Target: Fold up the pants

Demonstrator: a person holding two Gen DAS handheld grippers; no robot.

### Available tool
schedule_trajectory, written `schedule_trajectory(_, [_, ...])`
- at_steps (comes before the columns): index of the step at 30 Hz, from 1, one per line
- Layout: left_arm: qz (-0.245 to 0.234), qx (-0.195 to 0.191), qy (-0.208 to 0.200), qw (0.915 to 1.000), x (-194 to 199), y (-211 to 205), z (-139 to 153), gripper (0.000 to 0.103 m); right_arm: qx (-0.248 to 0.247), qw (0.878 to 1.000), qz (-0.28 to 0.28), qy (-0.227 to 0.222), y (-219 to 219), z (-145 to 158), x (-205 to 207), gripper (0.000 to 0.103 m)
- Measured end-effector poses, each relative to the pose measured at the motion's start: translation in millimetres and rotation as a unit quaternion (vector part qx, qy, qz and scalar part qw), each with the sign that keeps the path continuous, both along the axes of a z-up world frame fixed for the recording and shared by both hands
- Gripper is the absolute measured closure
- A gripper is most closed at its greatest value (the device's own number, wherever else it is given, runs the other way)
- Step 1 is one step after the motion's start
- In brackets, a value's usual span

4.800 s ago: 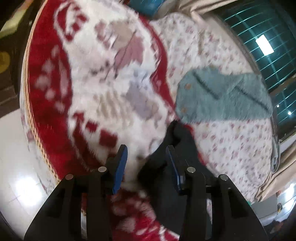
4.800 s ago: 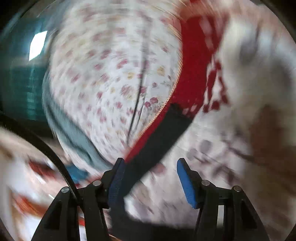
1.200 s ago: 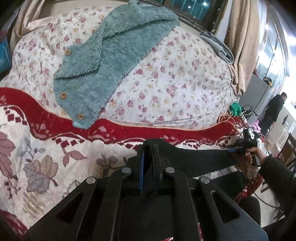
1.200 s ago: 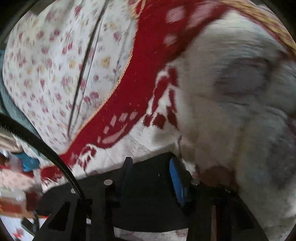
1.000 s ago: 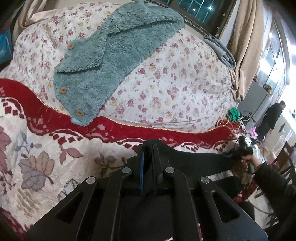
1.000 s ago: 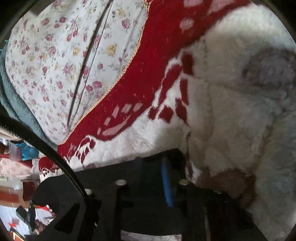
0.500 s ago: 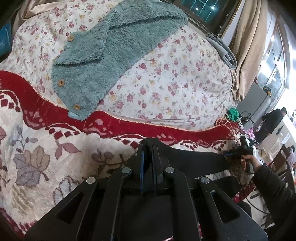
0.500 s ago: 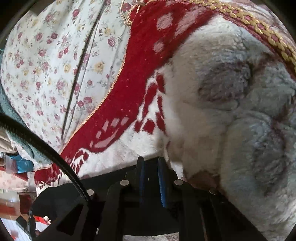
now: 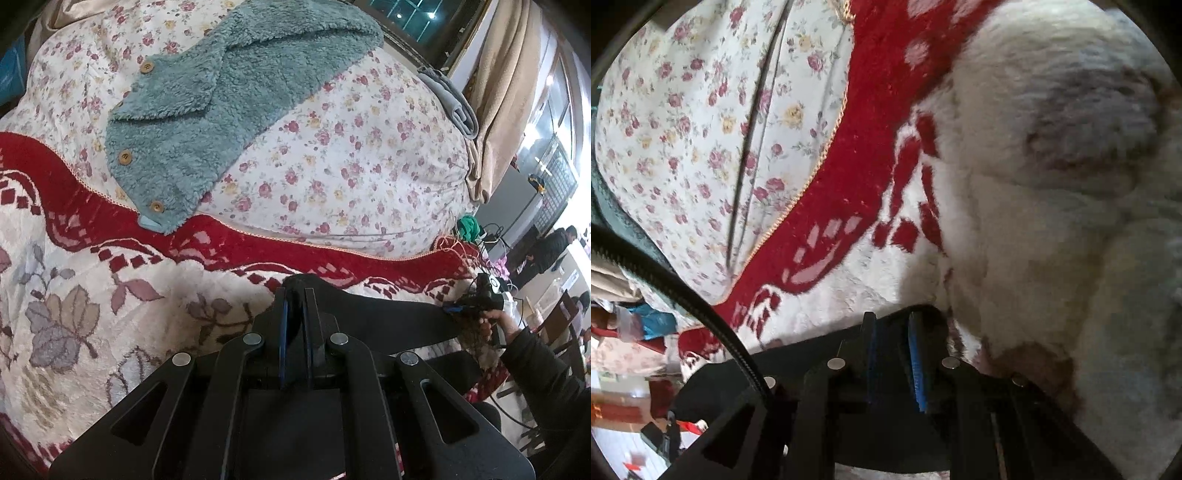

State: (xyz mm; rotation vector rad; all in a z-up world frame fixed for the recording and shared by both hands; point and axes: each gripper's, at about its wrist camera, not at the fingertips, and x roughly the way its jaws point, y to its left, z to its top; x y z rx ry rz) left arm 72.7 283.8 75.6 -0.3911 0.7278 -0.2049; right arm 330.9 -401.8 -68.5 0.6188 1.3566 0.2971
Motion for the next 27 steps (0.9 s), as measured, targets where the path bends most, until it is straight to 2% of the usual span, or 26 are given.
schedule_trajectory(10, [0.021, -0.017, 0.016, 0.9995, 0.5, 24.5, -5.3, 0.097, -0.051, 0.999, 0.011, 0.006, 9.7, -1.5, 0.3, 0.087])
schedule_trajectory(13, [0.037, -0.054, 0.027, 0.9975, 6.9, 40.1, -11.3, 0.097, -0.077, 0.997, 0.031, 0.005, 17.2, -1.9, 0.6, 0.086])
schedule_trajectory(14, [0.045, -0.081, 0.030, 0.9952, 12.5, 49.6, -15.1, 0.096, -0.082, 0.996, 0.036, 0.005, 19.3, -3.1, 0.7, 0.086])
schedule_trajectory(15, [0.049, -0.101, 0.036, 0.9931, 17.3, 56.3, -18.3, 0.090, -0.083, 0.996, 0.036, 0.006, 19.2, -3.6, 1.1, 0.086])
schedule_trajectory(16, [0.053, -0.123, 0.042, 0.9901, 23.6, 63.8, -21.8, 0.074, -0.081, 0.996, 0.033, 0.007, 18.4, -4.1, 1.8, 0.086])
schedule_trajectory(17, [0.057, -0.139, 0.045, 0.9876, 28.3, 69.0, -23.7, 0.065, -0.082, 0.996, 0.035, 0.007, 18.7, -4.2, 2.1, 0.086])
schedule_trajectory(18, [0.065, -0.160, 0.042, 0.9840, 32.7, 75.7, -26.3, 0.049, -0.084, 0.996, 0.038, 0.005, 19.3, -4.4, 2.1, 0.086])
schedule_trajectory(19, [0.068, -0.179, 0.037, 0.9809, 36.3, 79.9, -28.2, 0.044, -0.085, 0.996, 0.040, 0.003, 19.4, -4.2, 2.0, 0.086])
schedule_trajectory(21, [0.062, -0.193, 0.040, 0.9784, 45.3, 81.0, -29.6, 0.044, -0.086, 0.995, 0.044, -0.003, 19.5, -3.9, 0.8, 0.088])
schedule_trajectory(23, [0.048, -0.168, 0.055, 0.9832, 58.2, 75.3, -32.1, 0.044, -0.086, 0.995, 0.045, -0.009, 19.4, -3.9, -1.1, 0.092])
schedule_trajectory(25, [0.049, -0.115, 0.068, 0.9898, 67.8, 69.6, -35.3, 0.044, -0.090, 0.995, 0.045, -0.017, 17.4, -3.0, -2.3, 0.097])
schedule_trajectory(27, [0.062, -0.067, 0.100, 0.9908, 80.4, 72.7, -48.1, 0.044, -0.091, 0.994, 0.049, -0.023, 18.7, -2.4, -3.6, 0.098])
